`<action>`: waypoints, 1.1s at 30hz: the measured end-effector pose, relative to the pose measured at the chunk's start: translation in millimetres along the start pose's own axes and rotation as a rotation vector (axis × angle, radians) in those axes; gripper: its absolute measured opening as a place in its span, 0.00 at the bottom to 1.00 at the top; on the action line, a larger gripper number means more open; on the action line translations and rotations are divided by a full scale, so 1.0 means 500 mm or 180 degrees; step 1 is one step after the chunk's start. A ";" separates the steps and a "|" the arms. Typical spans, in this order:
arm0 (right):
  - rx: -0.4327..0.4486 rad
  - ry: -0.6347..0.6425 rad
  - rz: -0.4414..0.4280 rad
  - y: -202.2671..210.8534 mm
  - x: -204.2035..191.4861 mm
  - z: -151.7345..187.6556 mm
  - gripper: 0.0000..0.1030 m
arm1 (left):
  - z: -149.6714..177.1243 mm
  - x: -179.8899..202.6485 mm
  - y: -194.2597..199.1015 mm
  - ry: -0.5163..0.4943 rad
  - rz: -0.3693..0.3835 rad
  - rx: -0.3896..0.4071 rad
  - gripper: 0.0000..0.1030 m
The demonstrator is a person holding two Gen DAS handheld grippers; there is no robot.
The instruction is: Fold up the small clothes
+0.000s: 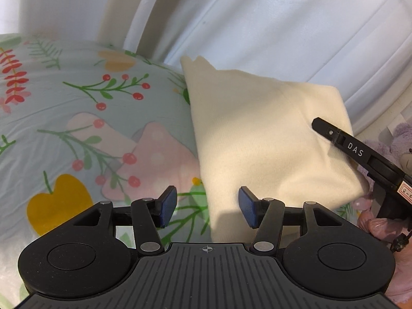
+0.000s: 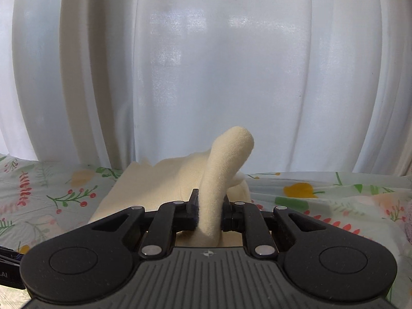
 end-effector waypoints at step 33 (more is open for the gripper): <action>-0.0576 -0.3021 -0.1187 0.073 0.086 0.242 0.22 | 0.092 0.073 0.004 0.0046 0.0401 -0.0368 0.57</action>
Point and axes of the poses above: each gripper's, at about its wrist camera, not at the fingertips, and y roughly against the way its jaws point, x to its right, z to its underside, the point moved 8 cm from there along -y, roughly the way its jaws point, and after that the axes turned 4 degrees about y, right-handed, at the moved point
